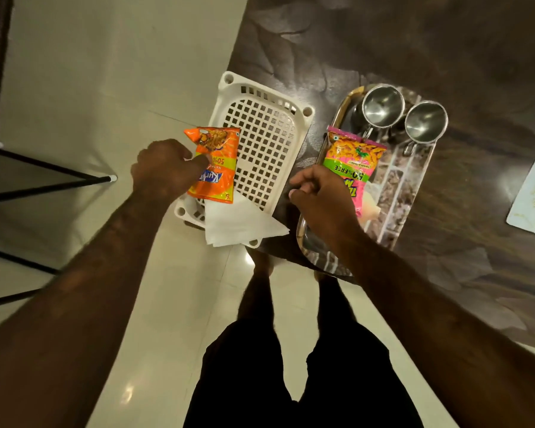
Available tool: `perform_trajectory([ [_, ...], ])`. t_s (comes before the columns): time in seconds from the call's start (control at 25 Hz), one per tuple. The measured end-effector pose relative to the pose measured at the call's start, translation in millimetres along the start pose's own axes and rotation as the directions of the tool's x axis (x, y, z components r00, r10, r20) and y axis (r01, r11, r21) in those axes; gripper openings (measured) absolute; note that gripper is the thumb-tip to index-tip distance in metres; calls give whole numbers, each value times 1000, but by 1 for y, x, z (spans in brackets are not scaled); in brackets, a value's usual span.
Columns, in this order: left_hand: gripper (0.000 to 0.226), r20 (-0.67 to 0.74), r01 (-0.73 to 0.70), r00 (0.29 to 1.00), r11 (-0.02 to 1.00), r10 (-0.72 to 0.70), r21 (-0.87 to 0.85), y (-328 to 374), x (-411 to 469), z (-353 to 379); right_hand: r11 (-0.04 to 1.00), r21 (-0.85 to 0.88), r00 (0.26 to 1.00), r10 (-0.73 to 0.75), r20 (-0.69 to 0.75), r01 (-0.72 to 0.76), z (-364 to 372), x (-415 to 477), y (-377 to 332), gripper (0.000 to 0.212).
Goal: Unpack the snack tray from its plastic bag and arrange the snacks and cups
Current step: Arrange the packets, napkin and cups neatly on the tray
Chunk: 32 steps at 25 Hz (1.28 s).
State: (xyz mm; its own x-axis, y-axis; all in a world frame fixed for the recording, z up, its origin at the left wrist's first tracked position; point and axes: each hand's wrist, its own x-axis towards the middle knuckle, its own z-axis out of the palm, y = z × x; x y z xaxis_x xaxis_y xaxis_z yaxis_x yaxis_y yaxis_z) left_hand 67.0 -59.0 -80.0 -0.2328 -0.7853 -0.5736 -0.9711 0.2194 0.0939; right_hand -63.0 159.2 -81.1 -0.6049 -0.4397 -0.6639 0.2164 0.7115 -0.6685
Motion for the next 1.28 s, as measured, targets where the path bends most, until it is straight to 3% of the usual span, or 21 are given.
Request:
perform_trajectory([
  [0.12,33,-28,-130,991,991,130,-1,9,-4,3,998,57,998,-6,62,2,10,1,-10,27],
  [0.24,11,-117,-282,958,940,263,-194,17,-13,-3,994,82,996,-71,51,66,9,1,-28,20],
  [0.36,14,6,-408,906,876,423,-258,22,-26,-9,976,51,977,-212,-30,213,-5,11,-51,31],
  [0.44,15,106,-466,850,831,515,-304,27,-36,-7,970,61,968,-240,71,236,-17,19,-65,36],
  [0.56,15,177,-490,785,770,594,-410,41,-48,3,963,88,908,-270,321,256,-33,26,-68,22],
  [0.72,19,206,-500,728,712,654,-493,59,-60,18,932,-14,885,-340,317,363,-48,26,-49,6],
  [0.88,33,341,-360,730,757,593,-546,63,-67,32,960,51,960,-277,45,275,-56,29,-33,18],
  [1.0,27,338,-247,752,717,566,-652,62,-77,41,972,54,968,-219,-125,227,-66,33,-24,14],
  [1.08,29,385,-122,741,674,550,-728,62,-85,46,978,46,971,-195,-137,203,-74,33,-19,8],
  [1.2,33,442,-16,705,636,555,-772,61,-95,54,978,53,977,-196,-88,201,-86,33,-16,15],
  [1.28,32,424,35,725,586,543,-809,63,-101,59,971,184,984,-134,-113,154,-98,33,-12,16],
])
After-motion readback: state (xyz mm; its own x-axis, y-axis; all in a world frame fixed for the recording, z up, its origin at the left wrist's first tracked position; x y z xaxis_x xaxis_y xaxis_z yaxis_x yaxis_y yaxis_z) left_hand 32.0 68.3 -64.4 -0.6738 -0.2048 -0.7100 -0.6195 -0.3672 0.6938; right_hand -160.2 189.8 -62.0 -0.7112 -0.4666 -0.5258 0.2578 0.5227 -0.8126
